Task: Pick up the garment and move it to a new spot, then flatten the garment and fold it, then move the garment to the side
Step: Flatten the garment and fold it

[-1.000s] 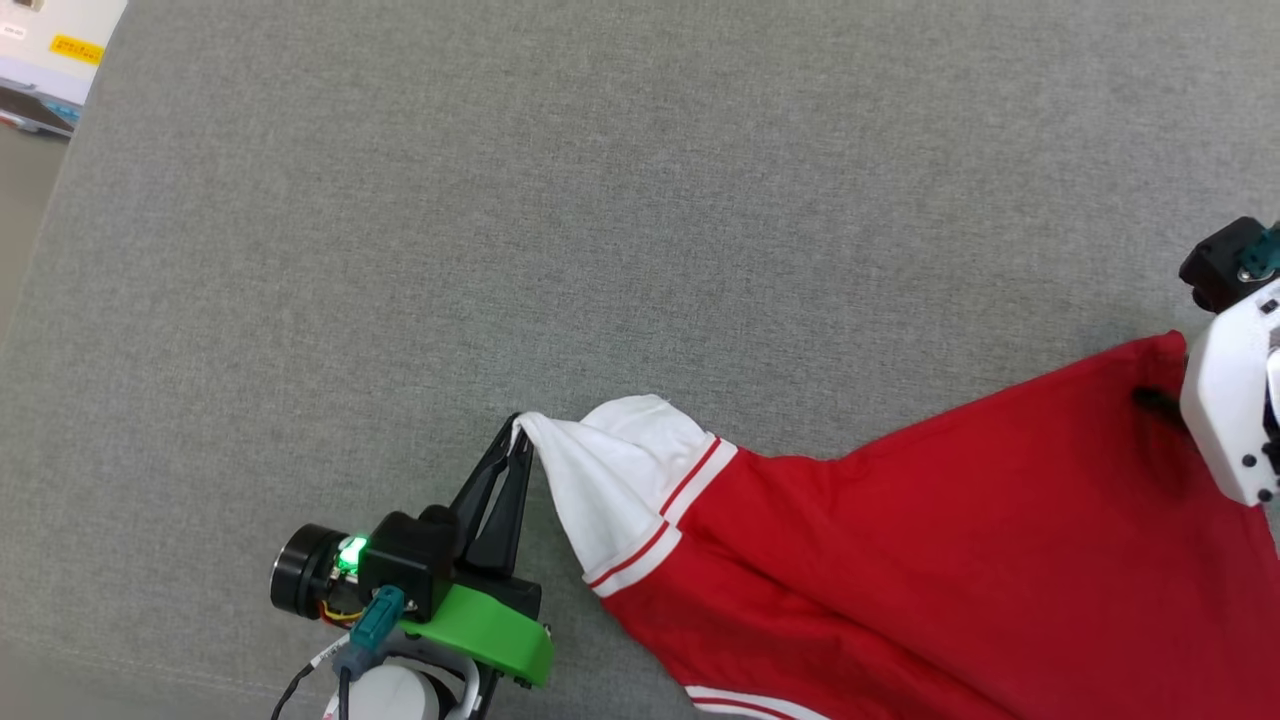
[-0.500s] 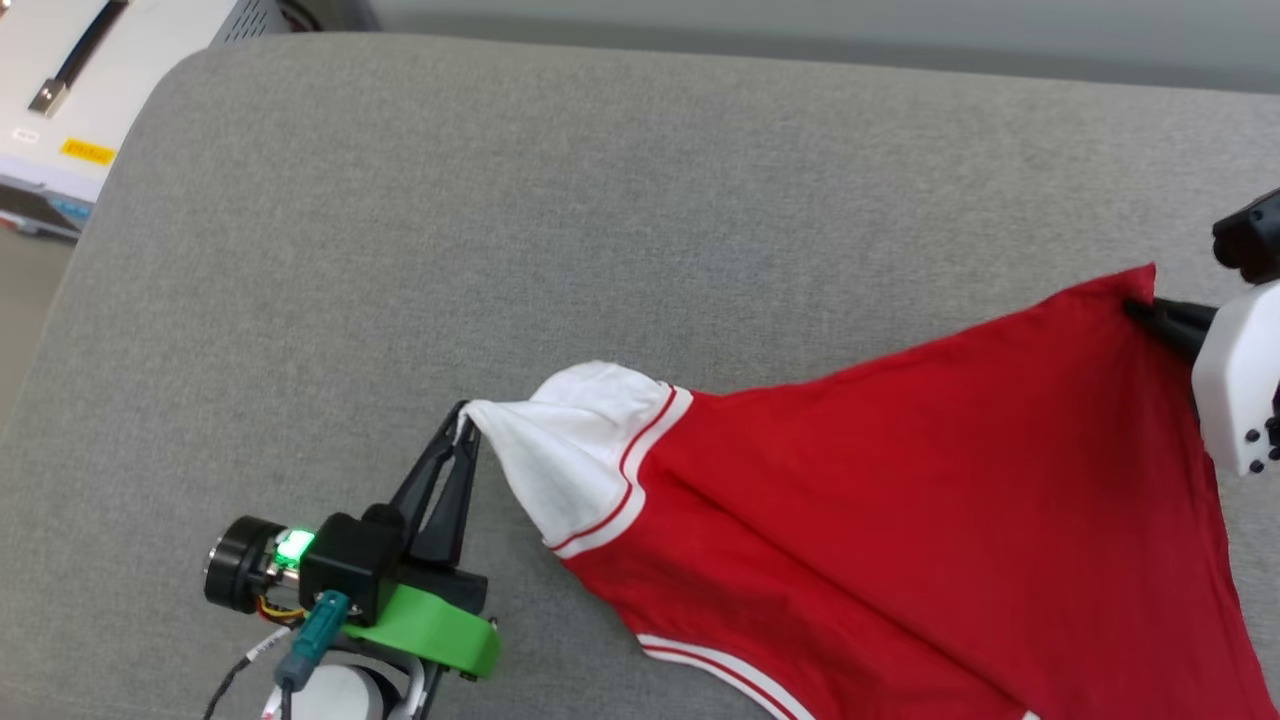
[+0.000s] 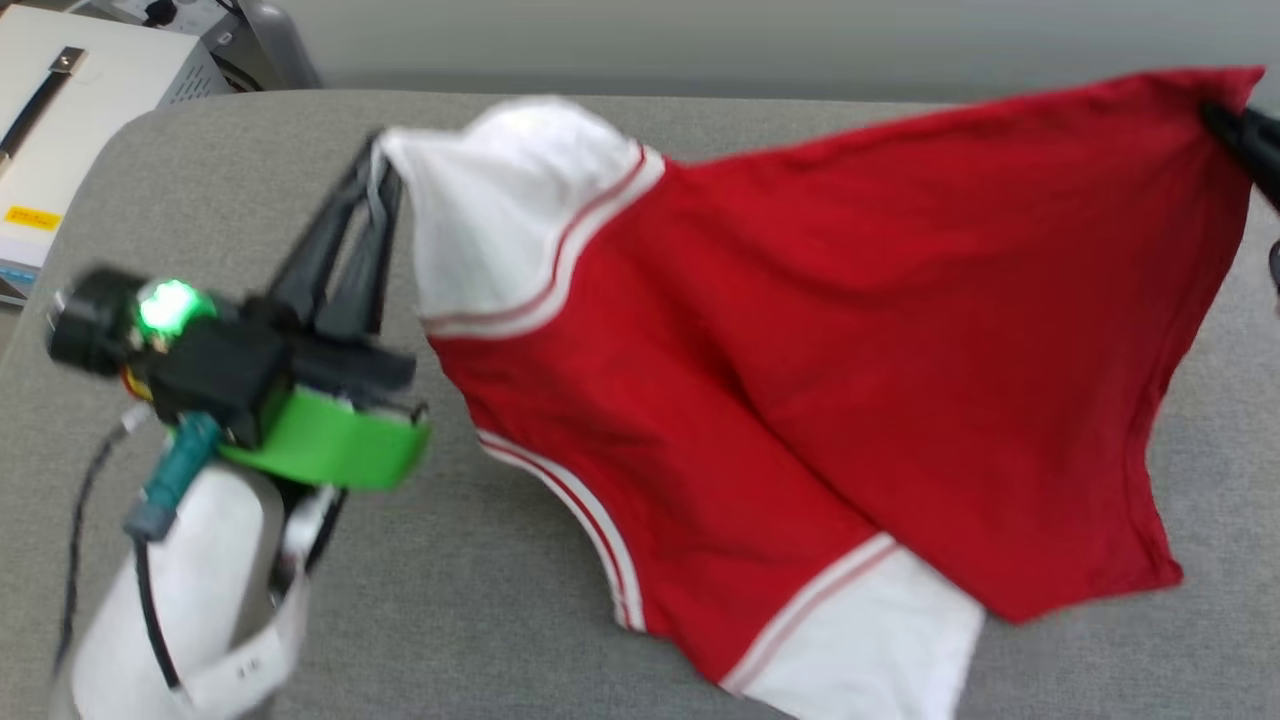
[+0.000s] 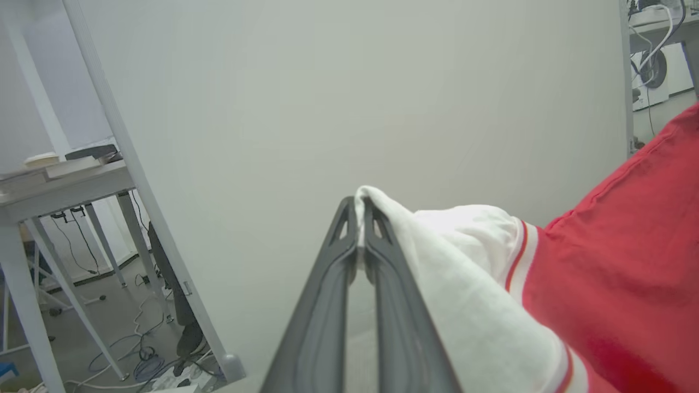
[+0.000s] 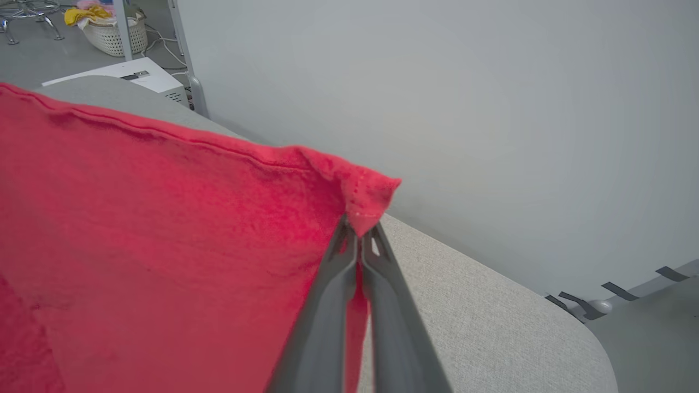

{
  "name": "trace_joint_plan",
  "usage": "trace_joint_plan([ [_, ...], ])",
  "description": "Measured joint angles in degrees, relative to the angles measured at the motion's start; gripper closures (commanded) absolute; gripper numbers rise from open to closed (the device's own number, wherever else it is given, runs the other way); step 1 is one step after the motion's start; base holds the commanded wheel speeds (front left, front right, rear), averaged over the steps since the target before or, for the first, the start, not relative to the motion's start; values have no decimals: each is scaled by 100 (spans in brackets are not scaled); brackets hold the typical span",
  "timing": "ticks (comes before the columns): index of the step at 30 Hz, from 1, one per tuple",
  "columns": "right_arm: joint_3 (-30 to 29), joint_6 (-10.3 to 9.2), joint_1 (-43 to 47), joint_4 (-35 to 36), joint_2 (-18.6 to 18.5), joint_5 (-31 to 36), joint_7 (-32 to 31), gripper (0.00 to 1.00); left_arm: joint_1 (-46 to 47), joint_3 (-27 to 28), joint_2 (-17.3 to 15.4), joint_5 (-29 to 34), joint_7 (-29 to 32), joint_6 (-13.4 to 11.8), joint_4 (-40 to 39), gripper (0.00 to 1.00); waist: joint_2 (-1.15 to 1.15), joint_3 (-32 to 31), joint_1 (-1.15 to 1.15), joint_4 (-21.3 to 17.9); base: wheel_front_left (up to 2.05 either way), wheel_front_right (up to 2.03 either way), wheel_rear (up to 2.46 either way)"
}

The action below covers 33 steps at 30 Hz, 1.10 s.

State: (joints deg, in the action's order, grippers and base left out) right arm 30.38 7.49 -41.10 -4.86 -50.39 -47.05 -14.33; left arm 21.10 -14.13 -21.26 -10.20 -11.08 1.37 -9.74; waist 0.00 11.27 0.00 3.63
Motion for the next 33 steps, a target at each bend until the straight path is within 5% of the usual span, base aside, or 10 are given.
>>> trace_joint_plan([
  [13, -878, 2, -2352, -10, 570, 755, -309, 100, 4238, -143, -571, -246, 560, 557, 954, 100, 0, 1104, 0, -167, 0, 0, 0],
  [24, -658, 2, -5370, -1381, 1235, 1623, -32, 100, 7548, -972, -827, -408, 387, 598, 2680, 100, 0, 2142, 1, -246, 0, 0, 0],
  [33, -73, 3, -6668, -2661, 1611, 1828, 599, 100, 8757, -1412, -800, -721, -21, 598, 3860, 100, 0, 2574, 1, -223, 0, 0, 0],
])
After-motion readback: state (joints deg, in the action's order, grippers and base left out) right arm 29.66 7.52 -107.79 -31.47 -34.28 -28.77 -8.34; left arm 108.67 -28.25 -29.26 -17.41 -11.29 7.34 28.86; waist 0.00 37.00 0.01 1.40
